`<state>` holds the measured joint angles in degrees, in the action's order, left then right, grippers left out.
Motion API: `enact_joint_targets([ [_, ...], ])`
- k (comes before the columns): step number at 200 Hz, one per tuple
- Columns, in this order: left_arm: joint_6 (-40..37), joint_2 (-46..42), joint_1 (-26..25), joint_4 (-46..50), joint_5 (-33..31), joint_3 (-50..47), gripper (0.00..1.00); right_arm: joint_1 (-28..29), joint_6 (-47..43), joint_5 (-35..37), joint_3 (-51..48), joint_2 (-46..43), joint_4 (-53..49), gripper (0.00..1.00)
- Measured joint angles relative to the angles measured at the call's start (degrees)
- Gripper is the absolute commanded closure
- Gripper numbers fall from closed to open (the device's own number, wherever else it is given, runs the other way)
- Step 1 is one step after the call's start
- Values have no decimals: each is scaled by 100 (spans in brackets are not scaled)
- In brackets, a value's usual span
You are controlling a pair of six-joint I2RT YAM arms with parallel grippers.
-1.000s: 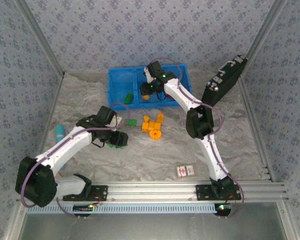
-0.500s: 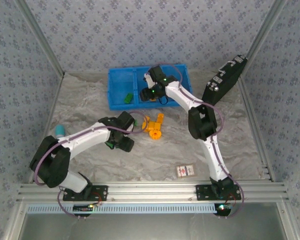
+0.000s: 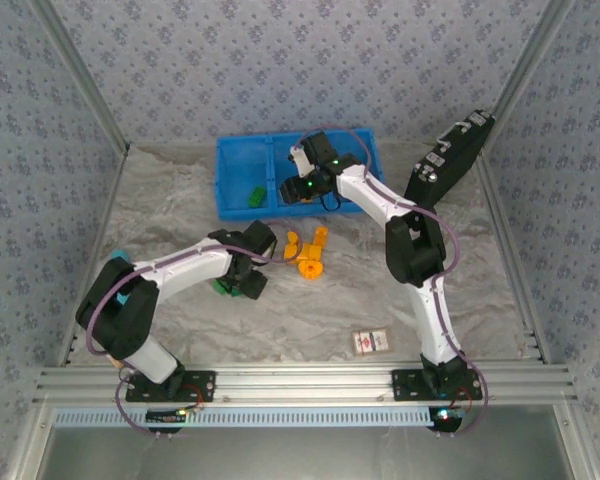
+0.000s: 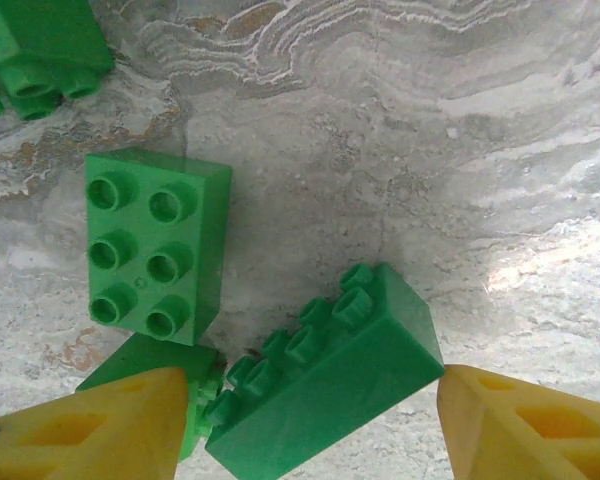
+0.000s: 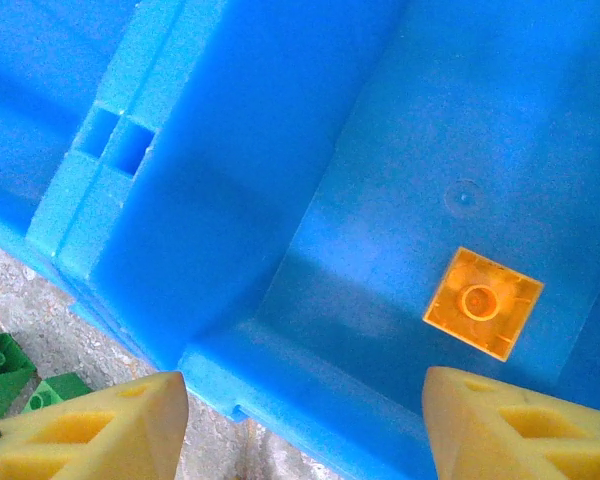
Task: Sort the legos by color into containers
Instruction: Pick up the lego from the center of the table.
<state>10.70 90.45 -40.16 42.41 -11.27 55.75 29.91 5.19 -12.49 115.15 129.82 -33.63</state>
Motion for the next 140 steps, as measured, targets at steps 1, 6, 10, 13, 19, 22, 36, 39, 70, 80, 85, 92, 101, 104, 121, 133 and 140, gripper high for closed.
enact_joint_targets([
  [1,2,0,0,0,0,0,36,2,-11,0,2,0,-4,35],
  [6,-11,2,0,-4,-2,0,36,2,-33,2,11,0,-26,35],
  [10,-13,4,0,-7,-7,0,36,9,-44,0,17,0,-46,34],
  [13,-15,4,0,-11,-11,0,37,11,-63,0,26,0,-61,34],
  [19,-15,9,0,-20,-13,0,38,11,-83,0,33,-7,-76,34],
  [22,-11,11,0,-28,-13,0,39,11,-94,0,37,-9,-85,34],
  [36,-7,52,0,-59,-13,0,44,15,-144,0,50,-31,-111,34],
  [39,-17,76,0,-61,-13,0,44,20,-153,0,50,-37,-116,34],
  [70,-13,321,-9,-63,-15,0,52,17,-181,0,33,-151,-129,34],
  [80,-9,365,-13,-63,-20,-2,54,17,-181,0,-7,-212,-129,34],
  [85,-15,367,-13,-61,-24,-2,55,17,-184,0,-22,-240,-129,34],
  [92,-15,367,-15,-61,-35,-2,57,17,-181,0,-39,-280,-127,34],
  [101,-9,367,-13,-63,-37,-2,59,17,-181,0,-59,-321,-127,34],
  [104,-11,369,-13,-61,-39,-2,60,17,-181,0,-66,-337,-127,34],
  [121,-4,369,-15,-61,-37,-2,65,17,-184,2,-81,-391,-127,34],
  [133,22,369,-24,-59,-37,-2,68,20,-184,4,-98,-428,-120,34],
  [140,33,369,-37,-59,-35,-2,70,22,-184,4,-109,-450,-122,34],
])
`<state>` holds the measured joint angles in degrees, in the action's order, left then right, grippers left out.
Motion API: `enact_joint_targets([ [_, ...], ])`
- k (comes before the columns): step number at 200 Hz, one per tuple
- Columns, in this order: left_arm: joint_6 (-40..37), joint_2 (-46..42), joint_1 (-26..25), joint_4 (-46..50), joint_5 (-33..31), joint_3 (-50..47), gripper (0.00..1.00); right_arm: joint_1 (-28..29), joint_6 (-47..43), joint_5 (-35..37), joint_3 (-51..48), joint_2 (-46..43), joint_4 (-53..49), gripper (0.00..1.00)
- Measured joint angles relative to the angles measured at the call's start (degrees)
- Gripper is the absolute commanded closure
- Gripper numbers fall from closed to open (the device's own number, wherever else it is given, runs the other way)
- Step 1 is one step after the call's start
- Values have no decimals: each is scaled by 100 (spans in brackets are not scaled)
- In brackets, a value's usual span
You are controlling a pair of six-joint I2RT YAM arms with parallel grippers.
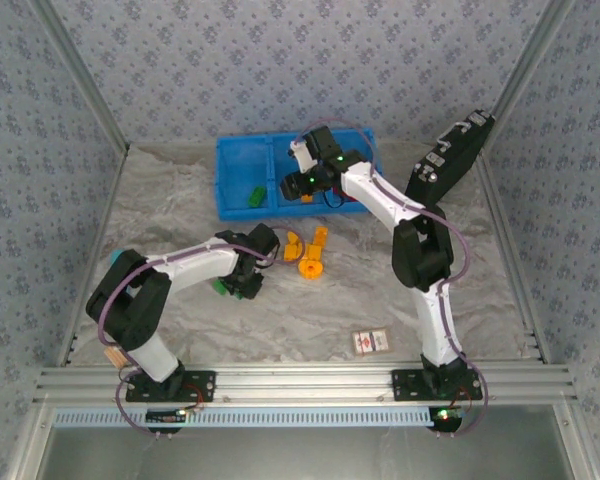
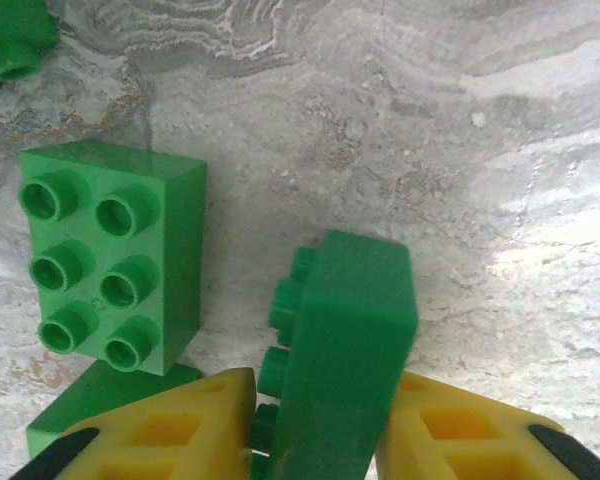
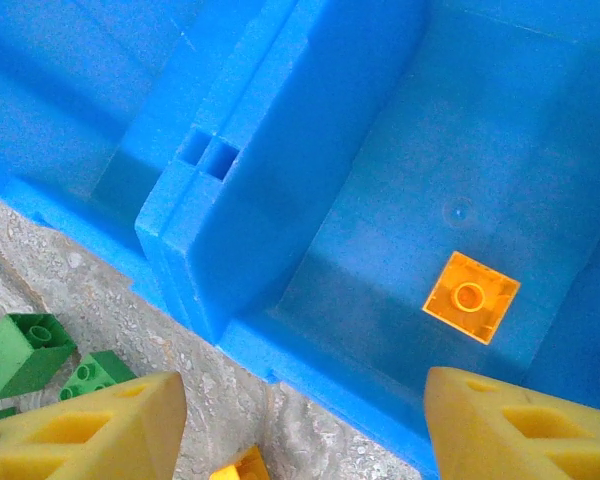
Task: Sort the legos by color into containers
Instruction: Pick up the lego from the center of the table, then place the lego in the container.
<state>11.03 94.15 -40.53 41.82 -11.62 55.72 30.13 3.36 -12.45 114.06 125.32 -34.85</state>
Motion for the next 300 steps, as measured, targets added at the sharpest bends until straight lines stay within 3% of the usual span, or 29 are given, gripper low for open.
enact_joint_targets([
  [57,131,-9,-55,13,-22,2,78,-20,-136,151,-378,-581,17,33],
  [103,201,-87,-74,138,26,264,79,-195,-173,175,-1488,-1646,83,32],
  [141,-66,-103,33,372,39,1545,79,-144,-146,146,-2850,-2328,321,32],
  [181,-431,107,535,514,17,3080,79,234,-125,136,-4026,-2704,352,29],
  [242,-828,1416,1237,782,-282,4693,79,811,179,76,-5202,-3029,647,25],
  [300,-796,2833,1735,1086,-299,6358,74,1040,243,299,-5381,-2966,903,22],
])
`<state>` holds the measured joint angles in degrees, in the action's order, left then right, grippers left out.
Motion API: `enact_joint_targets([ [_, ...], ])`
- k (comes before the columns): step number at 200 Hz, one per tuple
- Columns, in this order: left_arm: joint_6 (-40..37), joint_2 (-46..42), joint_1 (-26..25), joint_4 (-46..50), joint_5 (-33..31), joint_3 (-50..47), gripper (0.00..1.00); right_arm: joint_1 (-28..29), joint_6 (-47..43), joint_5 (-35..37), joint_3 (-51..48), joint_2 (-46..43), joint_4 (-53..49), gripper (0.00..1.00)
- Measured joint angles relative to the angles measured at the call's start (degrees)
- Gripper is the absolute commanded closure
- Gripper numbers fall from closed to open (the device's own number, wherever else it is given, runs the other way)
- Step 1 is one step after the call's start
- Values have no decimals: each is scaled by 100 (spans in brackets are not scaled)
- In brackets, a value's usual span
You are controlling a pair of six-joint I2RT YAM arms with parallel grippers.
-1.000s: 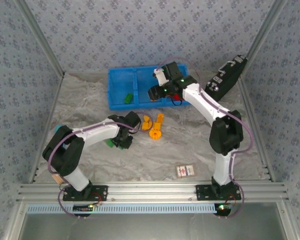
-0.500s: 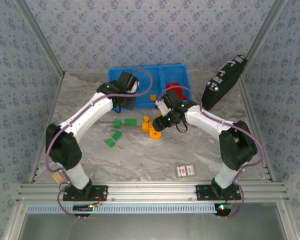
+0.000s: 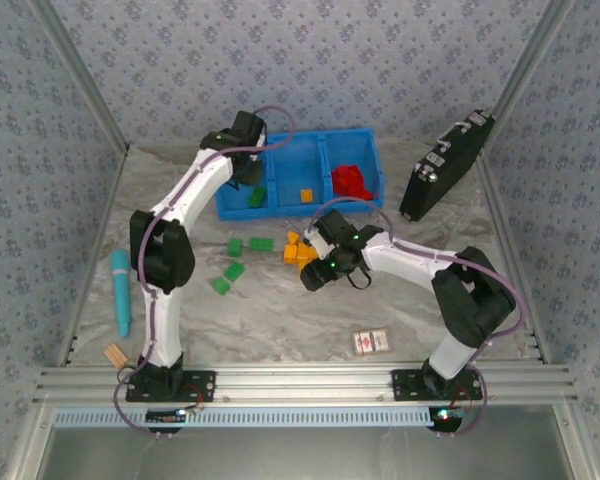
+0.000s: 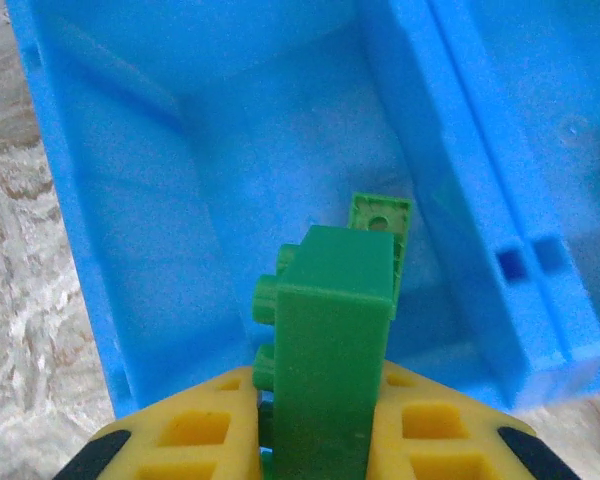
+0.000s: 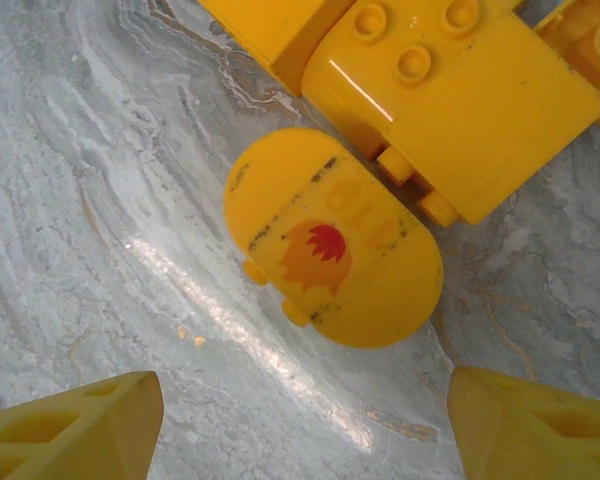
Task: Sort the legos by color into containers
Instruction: Place the lego in the container, then pick up the lego from the center of the table.
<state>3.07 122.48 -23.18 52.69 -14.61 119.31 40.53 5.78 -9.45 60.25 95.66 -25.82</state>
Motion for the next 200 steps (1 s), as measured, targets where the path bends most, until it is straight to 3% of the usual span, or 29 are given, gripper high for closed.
enact_joint_targets([
  [28,0,745,76,367,0,966,73,31,-26,284,0,160,129,21],
  [60,-7,1167,98,597,28,1204,67,138,-116,599,0,409,227,19],
  [119,-7,1287,133,737,181,1467,53,173,-225,737,249,721,293,18],
  [200,-4,1414,144,907,369,1930,48,179,-269,772,623,1119,293,24],
])
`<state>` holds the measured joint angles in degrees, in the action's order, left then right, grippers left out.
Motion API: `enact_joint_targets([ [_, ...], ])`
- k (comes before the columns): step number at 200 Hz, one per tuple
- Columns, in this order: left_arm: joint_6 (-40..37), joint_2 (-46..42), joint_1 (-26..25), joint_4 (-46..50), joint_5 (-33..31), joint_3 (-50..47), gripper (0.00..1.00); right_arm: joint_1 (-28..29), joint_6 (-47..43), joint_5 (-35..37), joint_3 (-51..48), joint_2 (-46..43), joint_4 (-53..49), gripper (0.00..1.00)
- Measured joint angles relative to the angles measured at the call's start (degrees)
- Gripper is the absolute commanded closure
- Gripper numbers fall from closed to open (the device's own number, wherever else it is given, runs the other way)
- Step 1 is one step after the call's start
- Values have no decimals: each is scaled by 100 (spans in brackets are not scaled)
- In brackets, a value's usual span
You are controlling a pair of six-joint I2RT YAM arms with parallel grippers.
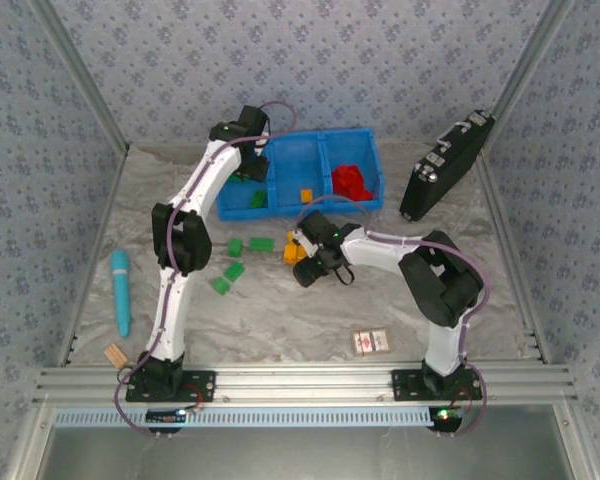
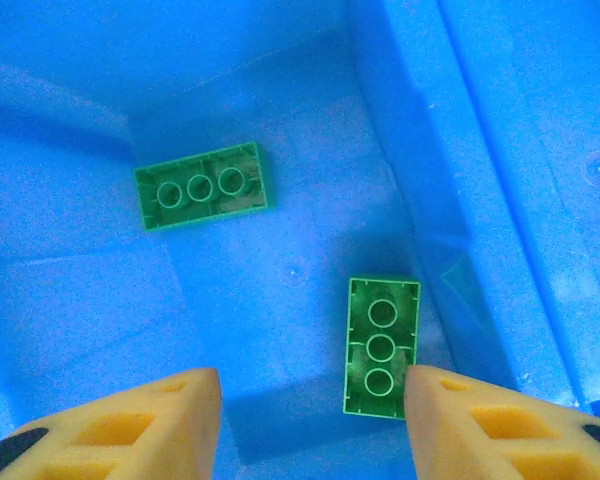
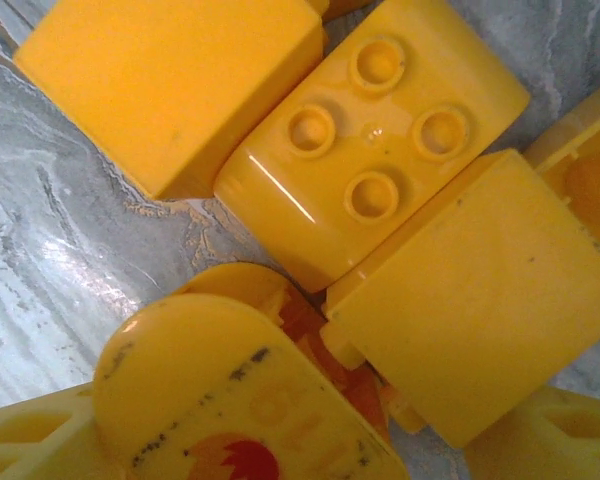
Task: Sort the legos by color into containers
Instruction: Pick up the lego from the center of the table.
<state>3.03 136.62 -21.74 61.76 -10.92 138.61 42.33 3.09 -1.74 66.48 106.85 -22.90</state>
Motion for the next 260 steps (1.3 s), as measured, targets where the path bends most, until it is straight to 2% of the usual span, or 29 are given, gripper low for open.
enact_joint_targets([
  [20,0,-13,0,57,20,2,48,-2,-17,52,13,20,-11,29],
  [57,0,-295,-28,197,61,-90,46,-2,-70,199,20,37,-13,44],
  [92,2,-1272,-107,142,129,-981,45,68,-98,267,22,42,50,59],
  [122,2,-2031,-151,101,127,-1698,45,166,-98,280,22,44,81,64],
  [138,0,-2380,-153,57,127,-2140,44,205,-98,284,22,39,68,70],
  [190,-55,-3451,-15,-166,352,-3523,41,199,-122,22,245,-271,-485,71],
  [218,-201,-4155,118,-363,603,-4461,36,52,-234,-61,1027,-304,-675,71],
  [260,-238,-4944,101,-498,876,-5772,35,-365,-387,-146,2476,13,-699,70],
])
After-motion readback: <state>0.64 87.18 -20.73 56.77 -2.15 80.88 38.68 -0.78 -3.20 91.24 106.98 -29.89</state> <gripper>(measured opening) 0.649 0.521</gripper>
